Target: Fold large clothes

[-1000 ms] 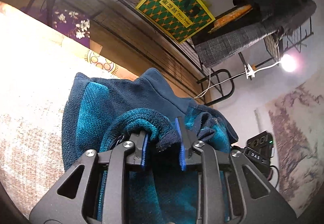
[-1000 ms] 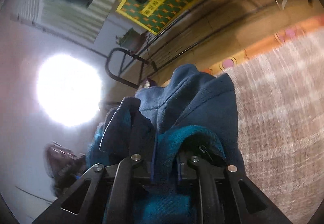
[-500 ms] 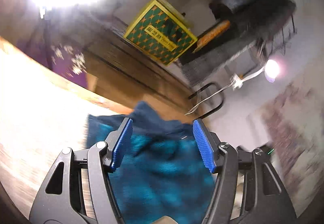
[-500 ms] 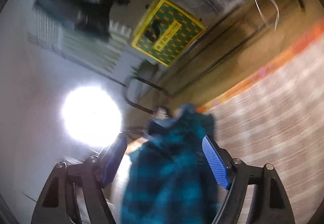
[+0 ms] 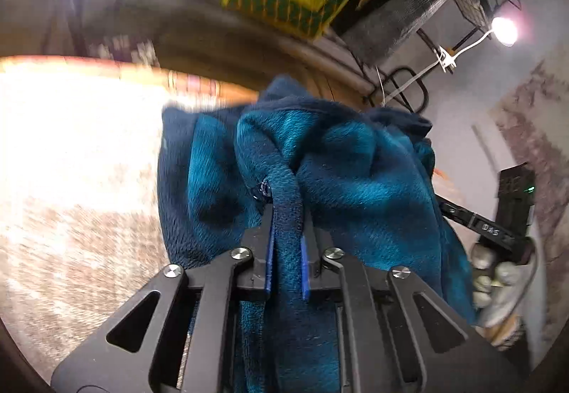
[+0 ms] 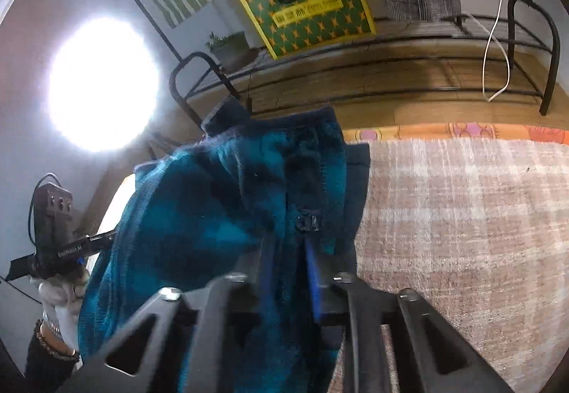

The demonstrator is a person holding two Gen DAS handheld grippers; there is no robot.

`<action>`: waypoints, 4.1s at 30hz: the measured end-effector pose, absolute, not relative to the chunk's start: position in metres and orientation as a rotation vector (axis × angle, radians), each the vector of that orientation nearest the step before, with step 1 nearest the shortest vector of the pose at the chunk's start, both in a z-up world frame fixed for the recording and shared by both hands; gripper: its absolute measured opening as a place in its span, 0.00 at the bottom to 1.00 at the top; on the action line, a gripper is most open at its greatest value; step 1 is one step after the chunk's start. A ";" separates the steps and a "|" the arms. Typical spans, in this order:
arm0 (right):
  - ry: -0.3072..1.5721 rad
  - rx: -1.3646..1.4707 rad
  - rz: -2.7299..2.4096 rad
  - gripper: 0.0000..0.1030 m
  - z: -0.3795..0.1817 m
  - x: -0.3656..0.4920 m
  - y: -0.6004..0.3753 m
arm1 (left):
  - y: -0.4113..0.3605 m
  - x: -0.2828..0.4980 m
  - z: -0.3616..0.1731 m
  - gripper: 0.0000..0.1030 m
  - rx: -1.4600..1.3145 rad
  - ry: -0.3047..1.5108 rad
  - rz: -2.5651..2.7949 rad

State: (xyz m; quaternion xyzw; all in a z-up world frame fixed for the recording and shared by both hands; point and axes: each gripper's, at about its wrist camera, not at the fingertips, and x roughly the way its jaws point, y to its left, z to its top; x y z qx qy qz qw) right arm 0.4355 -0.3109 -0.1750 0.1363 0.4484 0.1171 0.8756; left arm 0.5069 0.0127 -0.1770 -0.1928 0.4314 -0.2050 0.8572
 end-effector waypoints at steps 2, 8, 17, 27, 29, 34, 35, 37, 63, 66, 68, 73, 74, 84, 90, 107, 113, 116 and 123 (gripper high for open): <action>0.900 0.239 0.227 0.09 -0.166 0.432 -0.305 | 0.011 0.485 -0.154 0.06 -0.328 0.781 -0.374; 0.941 0.095 0.174 0.14 -0.176 0.436 -0.294 | 0.003 0.496 -0.180 0.20 -0.193 0.868 -0.242; 0.741 -0.014 0.247 0.30 -0.124 0.424 -0.277 | 0.002 0.487 -0.130 0.26 -0.175 0.716 -0.305; 0.912 -0.083 0.258 0.44 -0.181 0.485 -0.240 | -0.030 0.557 -0.181 0.26 -0.137 0.915 -0.234; 0.961 -0.002 0.248 0.44 -0.197 0.494 -0.252 | -0.024 0.560 -0.193 0.26 -0.193 0.934 -0.254; 0.971 -0.019 0.223 0.48 -0.191 0.488 -0.252 | -0.010 0.552 -0.178 0.26 -0.250 0.916 -0.304; 0.968 -0.029 0.225 0.49 -0.186 0.483 -0.253 | -0.002 0.549 -0.173 0.30 -0.286 0.901 -0.323; 0.941 -0.008 0.229 0.54 -0.177 0.474 -0.263 | 0.023 0.541 -0.161 0.64 -0.366 0.865 -0.338; 0.957 0.496 0.406 0.31 -0.242 0.485 -0.332 | 0.016 0.573 -0.203 0.30 -0.441 1.020 -0.447; 0.911 0.364 0.370 0.18 -0.229 0.477 -0.315 | 0.016 0.564 -0.192 0.19 -0.404 0.967 -0.433; 0.886 0.305 0.342 0.14 -0.217 0.471 -0.309 | 0.018 0.554 -0.177 0.16 -0.401 0.925 -0.427; 0.813 0.223 0.308 0.11 -0.173 0.446 -0.293 | 0.013 0.528 -0.123 0.15 -0.335 0.827 -0.428; 0.800 0.212 0.303 0.11 -0.163 0.440 -0.290 | 0.011 0.519 -0.109 0.15 -0.321 0.803 -0.438; 0.653 0.072 0.294 0.10 -0.075 0.372 -0.260 | 0.015 0.464 -0.027 0.13 -0.253 0.692 -0.431; 0.513 -0.036 0.298 0.10 -0.006 0.336 -0.229 | 0.018 0.402 0.040 0.13 -0.199 0.487 -0.404; 0.578 -0.228 0.393 0.10 -0.062 0.090 -0.175 | 0.032 0.154 -0.044 0.13 -0.025 0.630 -0.481; 0.666 -0.269 0.395 0.20 -0.087 0.032 -0.171 | 0.025 0.091 -0.071 0.16 0.100 0.691 -0.508; 0.716 -0.290 0.393 0.31 -0.098 0.001 -0.174 | 0.022 0.062 -0.088 0.21 0.171 0.736 -0.519; 0.756 -0.241 0.460 0.59 -0.105 -0.060 -0.193 | 0.052 -0.003 -0.118 0.26 0.151 0.849 -0.567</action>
